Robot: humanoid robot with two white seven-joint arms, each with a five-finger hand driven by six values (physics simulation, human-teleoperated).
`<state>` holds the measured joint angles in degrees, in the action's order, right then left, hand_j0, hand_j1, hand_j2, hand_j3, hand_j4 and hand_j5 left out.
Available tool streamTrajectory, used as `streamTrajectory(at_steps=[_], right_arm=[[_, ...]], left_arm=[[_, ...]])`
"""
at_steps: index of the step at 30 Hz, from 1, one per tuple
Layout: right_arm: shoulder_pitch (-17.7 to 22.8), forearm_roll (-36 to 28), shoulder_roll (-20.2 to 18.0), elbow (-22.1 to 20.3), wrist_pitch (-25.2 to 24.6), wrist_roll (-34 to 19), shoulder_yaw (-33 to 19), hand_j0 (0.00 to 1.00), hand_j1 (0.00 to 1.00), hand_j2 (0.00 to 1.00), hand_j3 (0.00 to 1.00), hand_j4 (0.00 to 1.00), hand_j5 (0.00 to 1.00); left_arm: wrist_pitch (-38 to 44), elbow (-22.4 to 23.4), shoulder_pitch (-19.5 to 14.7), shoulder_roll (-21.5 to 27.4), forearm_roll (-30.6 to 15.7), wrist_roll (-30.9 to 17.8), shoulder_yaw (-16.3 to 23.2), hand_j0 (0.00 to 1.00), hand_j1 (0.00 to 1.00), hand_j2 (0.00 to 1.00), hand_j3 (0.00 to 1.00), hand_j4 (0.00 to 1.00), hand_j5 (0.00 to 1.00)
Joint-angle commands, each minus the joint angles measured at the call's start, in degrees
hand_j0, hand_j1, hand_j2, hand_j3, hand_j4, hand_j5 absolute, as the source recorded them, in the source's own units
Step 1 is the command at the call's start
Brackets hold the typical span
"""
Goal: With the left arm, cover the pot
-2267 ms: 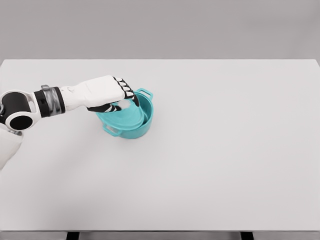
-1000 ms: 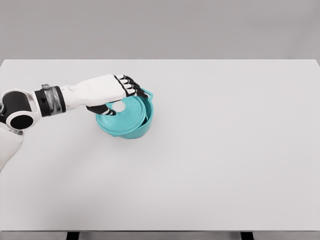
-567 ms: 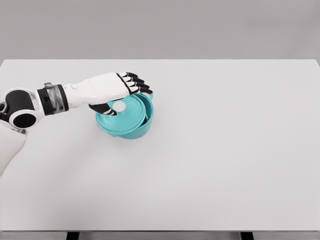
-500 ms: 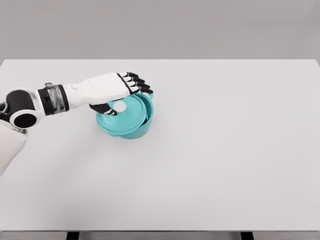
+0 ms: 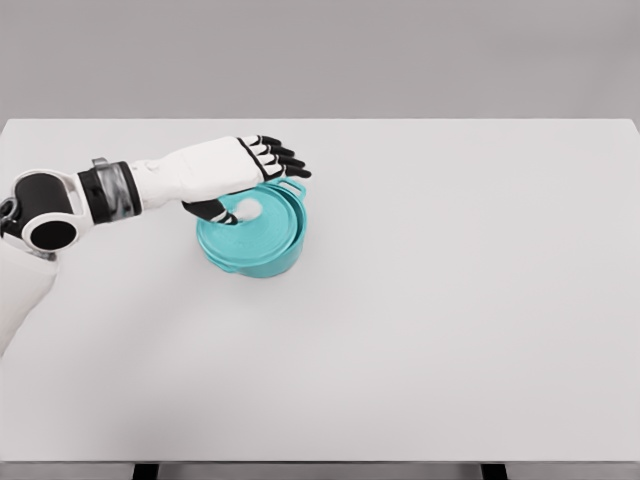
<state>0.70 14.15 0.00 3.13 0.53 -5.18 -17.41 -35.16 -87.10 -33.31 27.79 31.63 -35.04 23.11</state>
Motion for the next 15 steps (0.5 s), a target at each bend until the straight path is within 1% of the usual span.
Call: streamTrajectory(at_steps=[1,13,15], right_arm=[[0.0,0.0,0.0,0.0,0.0,0.0,0.0,1.00,1.00,1.00,1.00,1.00,1.00],[0.0,0.0,0.0,0.0,0.0,0.0,0.0,1.00,1.00,1.00,1.00,1.00,1.00],[0.0,0.0,0.0,0.0,0.0,0.0,0.0,1.00,1.00,1.00,1.00,1.00,1.00]], left_arm=[[0.2,0.0,0.0,0.3,-0.3,0.0,-0.3,1.00,1.00,1.00,1.00,1.00,1.00],[0.2,-0.5,-0.3,0.5,-1.0,0.0,-0.3,1.00,1.00,1.00,1.00,1.00,1.00],[0.2,-0.5,-0.4,1.3,-1.3,0.0,-0.3,1.00,1.00,1.00,1.00,1.00,1.00]])
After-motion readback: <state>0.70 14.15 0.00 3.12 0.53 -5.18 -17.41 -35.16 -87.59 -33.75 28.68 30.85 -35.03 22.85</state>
